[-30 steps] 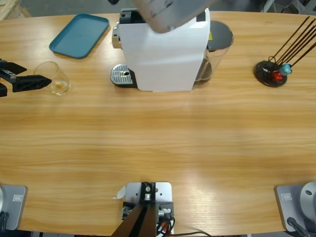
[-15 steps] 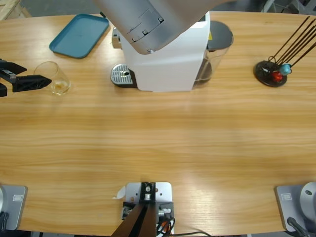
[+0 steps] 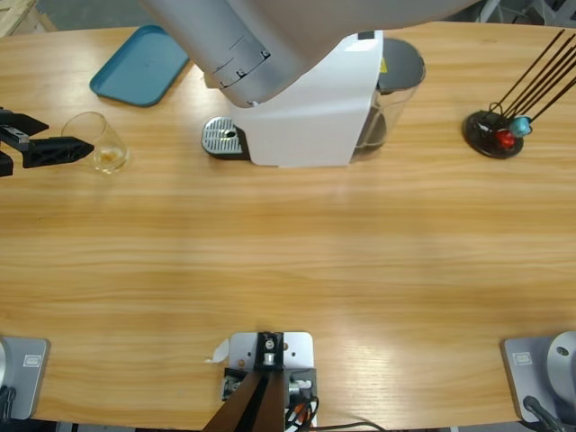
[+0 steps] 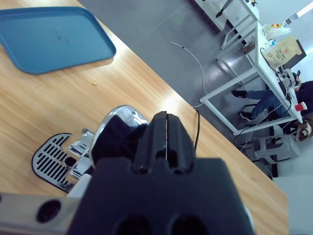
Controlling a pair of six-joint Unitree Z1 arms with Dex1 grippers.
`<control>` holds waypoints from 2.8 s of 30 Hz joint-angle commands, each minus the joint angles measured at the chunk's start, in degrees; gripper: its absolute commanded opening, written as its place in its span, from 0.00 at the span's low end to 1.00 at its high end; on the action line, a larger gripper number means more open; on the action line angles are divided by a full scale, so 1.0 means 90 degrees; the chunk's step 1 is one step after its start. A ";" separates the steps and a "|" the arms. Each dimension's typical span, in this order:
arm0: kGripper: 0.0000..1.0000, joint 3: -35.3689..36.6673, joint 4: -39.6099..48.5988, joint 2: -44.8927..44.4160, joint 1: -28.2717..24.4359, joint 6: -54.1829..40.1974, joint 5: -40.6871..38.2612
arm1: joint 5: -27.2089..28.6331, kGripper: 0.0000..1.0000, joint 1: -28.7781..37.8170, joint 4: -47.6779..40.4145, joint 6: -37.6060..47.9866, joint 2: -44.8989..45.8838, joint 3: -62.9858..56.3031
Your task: Pour coffee
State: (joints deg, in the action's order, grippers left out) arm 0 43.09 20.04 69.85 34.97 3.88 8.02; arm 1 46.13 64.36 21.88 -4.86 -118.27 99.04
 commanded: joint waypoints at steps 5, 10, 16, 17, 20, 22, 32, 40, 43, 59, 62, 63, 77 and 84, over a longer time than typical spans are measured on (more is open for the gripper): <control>0.82 -0.0227 -0.0077 0.0110 0.0031 0.0037 -0.0002 | -0.0188 0.00 0.0476 0.0098 0.0452 -0.1009 -0.0825; 0.82 -0.0237 -0.0069 0.0098 0.0031 0.0037 -0.0002 | -0.0164 0.00 0.0525 0.0098 0.0579 -0.0960 -0.1005; 0.82 -0.0247 -0.0069 0.0089 0.0031 0.0037 -0.0002 | -0.0153 0.00 0.0542 0.0098 0.0667 -0.0937 -0.1108; 0.82 -0.0247 -0.0069 0.0085 0.0031 0.0037 -0.0002 | -0.0135 0.00 0.0538 0.0098 0.0671 -0.0931 -0.1122; 0.82 -0.0247 -0.0069 0.0098 0.0031 0.0037 -0.0002 | 0.0000 0.00 0.0540 0.0106 0.0667 -0.0888 -0.1108; 0.82 -0.0247 -0.0069 0.0100 0.0031 0.0037 0.0000 | 0.0119 0.00 0.0538 0.0118 0.0626 -0.0706 -0.1103; 0.82 -0.0229 -0.0078 0.0163 0.0031 0.0031 -0.0104 | -0.2696 0.46 0.0032 0.0243 0.0012 0.2247 -0.1925; 0.82 -0.0278 -0.0078 -0.0118 0.0031 -0.0021 -0.0387 | -0.3563 0.79 -0.0491 -0.0103 0.0917 0.3513 -0.3462; 0.82 -0.0370 -0.0110 -0.0513 0.0031 -0.0041 -0.0545 | -0.3534 0.91 -0.0737 -0.0587 0.1370 0.4206 -0.4439; 0.83 -0.0715 -0.0965 0.0268 -0.1082 0.0231 -0.0229 | -0.3766 0.98 -0.1067 0.0667 0.1721 0.6640 -0.6280; 0.84 -0.0938 -0.1471 0.0645 -0.1082 0.0246 -0.0413 | -0.3864 0.98 -0.1132 0.0709 0.1721 0.6667 -0.6310; 0.84 -0.1006 -0.1571 0.0669 -0.1082 0.0274 -0.0409 | -0.3901 0.98 -0.1163 0.0717 0.1721 0.6667 -0.6319; 0.84 -0.1233 -0.2133 0.1200 -0.1102 0.0369 0.0535 | -0.4188 0.98 -0.1272 0.0528 0.1673 0.6329 -0.6442; 0.86 -0.1278 -0.2588 0.1809 -0.1102 0.0385 0.0339 | -0.4198 0.98 -0.1278 0.0495 0.1673 0.6335 -0.6474</control>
State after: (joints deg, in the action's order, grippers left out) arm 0 33.46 0.41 80.14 25.53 6.67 12.39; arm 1 9.13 53.45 27.04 9.96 -60.21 43.18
